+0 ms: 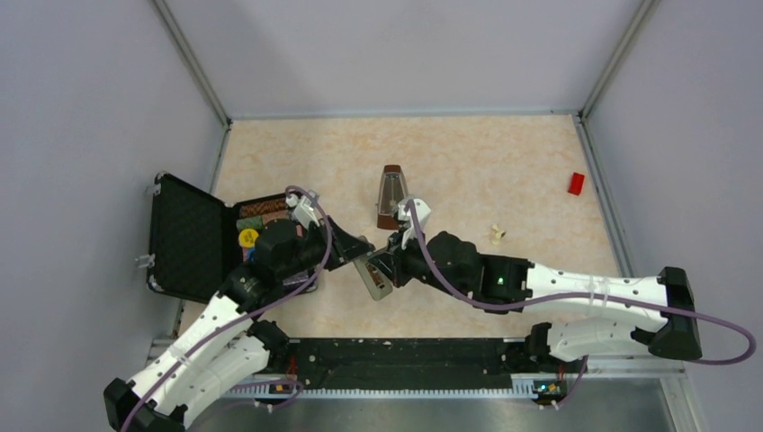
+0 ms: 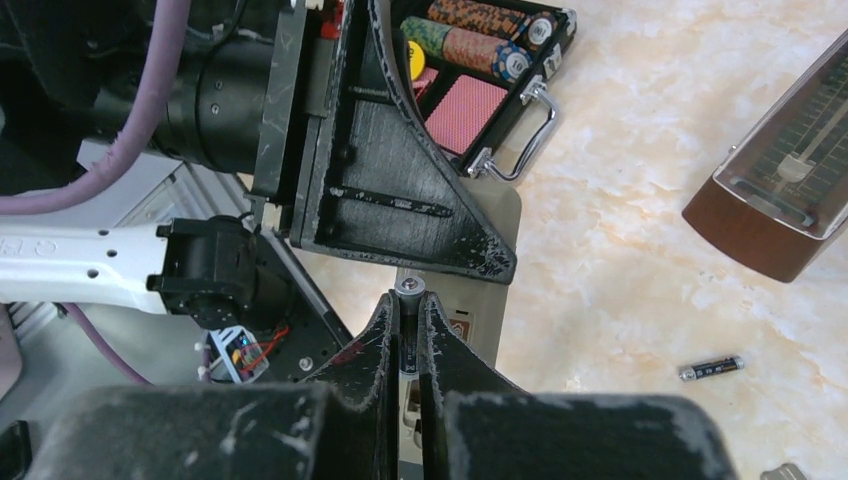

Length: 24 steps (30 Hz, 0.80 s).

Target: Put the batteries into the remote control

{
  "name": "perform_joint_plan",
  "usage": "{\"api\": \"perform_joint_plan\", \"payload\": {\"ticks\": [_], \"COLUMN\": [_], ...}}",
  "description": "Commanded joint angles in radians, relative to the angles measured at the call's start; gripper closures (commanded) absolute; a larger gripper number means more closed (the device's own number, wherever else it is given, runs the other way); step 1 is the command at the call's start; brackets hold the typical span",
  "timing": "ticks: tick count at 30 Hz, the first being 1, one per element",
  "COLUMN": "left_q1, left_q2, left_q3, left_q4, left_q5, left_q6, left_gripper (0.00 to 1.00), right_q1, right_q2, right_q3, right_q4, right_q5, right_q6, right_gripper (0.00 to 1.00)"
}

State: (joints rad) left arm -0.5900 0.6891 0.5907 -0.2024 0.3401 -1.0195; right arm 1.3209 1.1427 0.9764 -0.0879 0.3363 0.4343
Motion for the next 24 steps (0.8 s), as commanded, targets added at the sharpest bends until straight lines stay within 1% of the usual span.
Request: {"api": "perform_joint_plan", "payload": {"ticks": [1,6,7,10,15,24], "left_q1": [-0.001,0.001,0.001,0.001,0.001,0.001], "left_q2": [-0.019,-0.020,-0.020,-0.018,-0.013,0.000], "left_q3": [0.058,0.060,0.059,0.061,0.064,0.066], "left_q4": [0.040,0.043,0.045,0.050,0.058,0.084], "left_q5": [0.005,0.021,0.024,0.030,0.036,0.050], "left_q6": [-0.014,-0.014,-0.014,-0.015,-0.019,-0.031], "left_gripper": [1.00,1.00,1.00,1.00,1.00,1.00], "right_q1": [0.027,0.031,0.031,0.033,0.033,0.032], "right_q2": [0.007,-0.003,-0.007,-0.007,-0.010,0.000], "right_q3": [0.025,-0.021,-0.035,-0.056,-0.075,-0.099], "right_q4": [0.049,0.078,0.109,0.127,0.124,0.125], "right_q5": [0.043,0.050,0.051,0.056,0.063,0.038], "right_q6": [-0.026,-0.035,-0.048,-0.077,-0.104,-0.100], "right_gripper": [1.00,1.00,1.00,1.00,1.00,1.00]}}
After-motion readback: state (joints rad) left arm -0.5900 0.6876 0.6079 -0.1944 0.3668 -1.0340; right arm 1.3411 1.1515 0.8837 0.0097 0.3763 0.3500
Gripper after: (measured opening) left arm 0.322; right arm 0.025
